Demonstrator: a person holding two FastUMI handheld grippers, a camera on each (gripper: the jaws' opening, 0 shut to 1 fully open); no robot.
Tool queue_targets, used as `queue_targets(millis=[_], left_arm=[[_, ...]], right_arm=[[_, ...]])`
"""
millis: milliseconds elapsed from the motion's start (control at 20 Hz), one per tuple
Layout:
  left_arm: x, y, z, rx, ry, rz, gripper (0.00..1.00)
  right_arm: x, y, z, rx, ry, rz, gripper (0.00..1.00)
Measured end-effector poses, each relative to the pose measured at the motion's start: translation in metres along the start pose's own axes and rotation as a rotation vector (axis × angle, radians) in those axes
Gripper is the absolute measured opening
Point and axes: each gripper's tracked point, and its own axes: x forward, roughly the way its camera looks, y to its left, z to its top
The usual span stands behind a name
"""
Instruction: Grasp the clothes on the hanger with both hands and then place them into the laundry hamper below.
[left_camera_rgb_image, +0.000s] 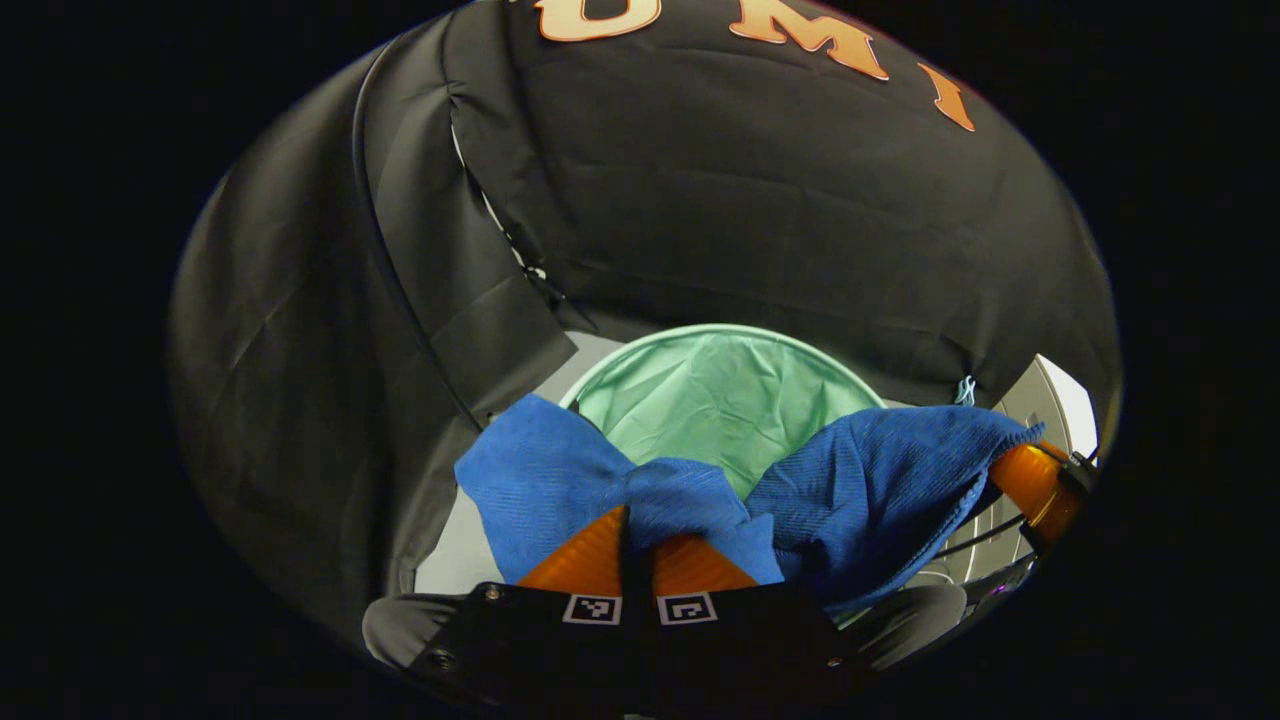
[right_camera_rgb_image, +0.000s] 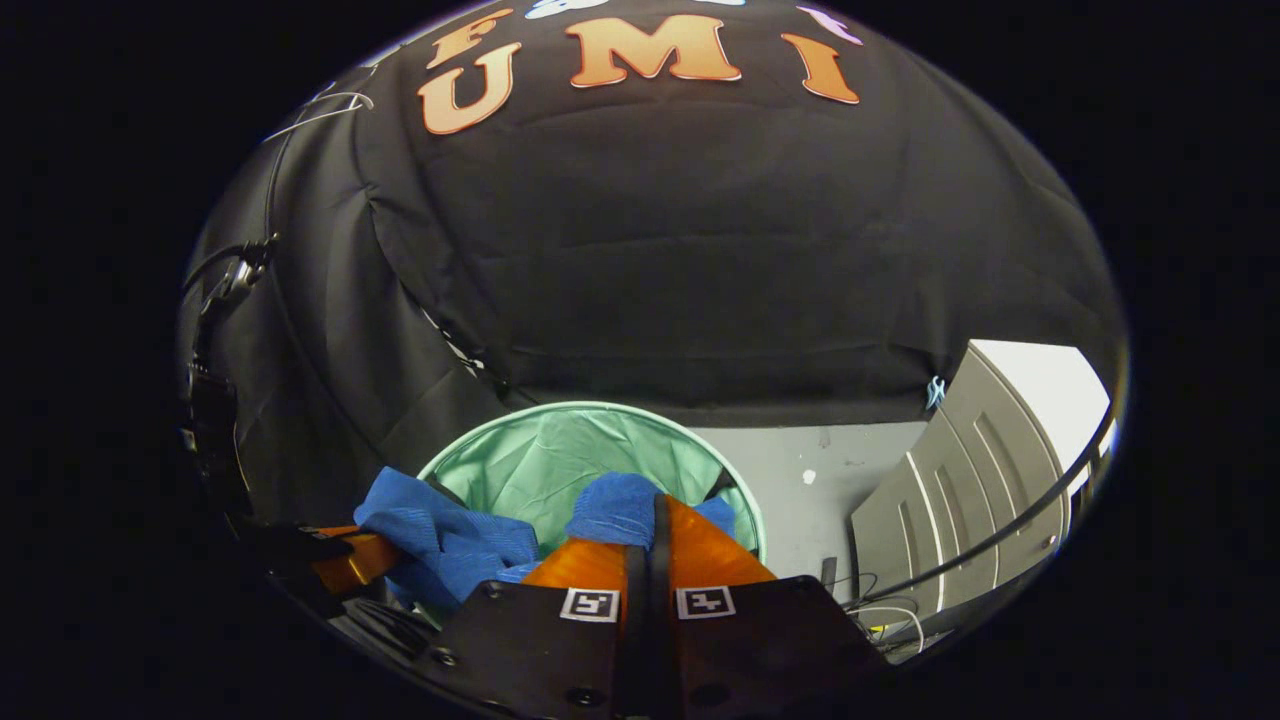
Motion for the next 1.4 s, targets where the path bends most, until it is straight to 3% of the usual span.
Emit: queue_targets(millis=[600,900,1050,1200,1300,1400], left_arm=[[0.032,-0.002,-0.037,0.048,0.118,0.002,0.0],[0.048,-0.005,-0.068,0.044,0.231,0.035,0.01],[0.048,-0.005,-0.075,0.038,0.259,0.021,0.13],[0.045,-0.011,-0.075,0.015,0.258,0.013,0.14],[0.043,-0.012,-0.067,0.015,0.232,0.012,0.34],[0.034,-0.013,-0.058,0.024,0.196,0.01,0.55]], right_arm=[[0.038,-0.007,-0.074,0.022,0.183,-0.018,0.07],[0.056,-0.013,-0.1,0.011,0.257,-0.043,0.08],[0.055,-0.016,-0.109,0.021,0.281,-0.051,0.08],[0.055,-0.016,-0.12,0.038,0.321,-0.037,0.11],[0.051,-0.015,-0.122,0.042,0.332,-0.032,0.21],[0.046,-0.016,-0.118,0.03,0.32,-0.035,0.41]])
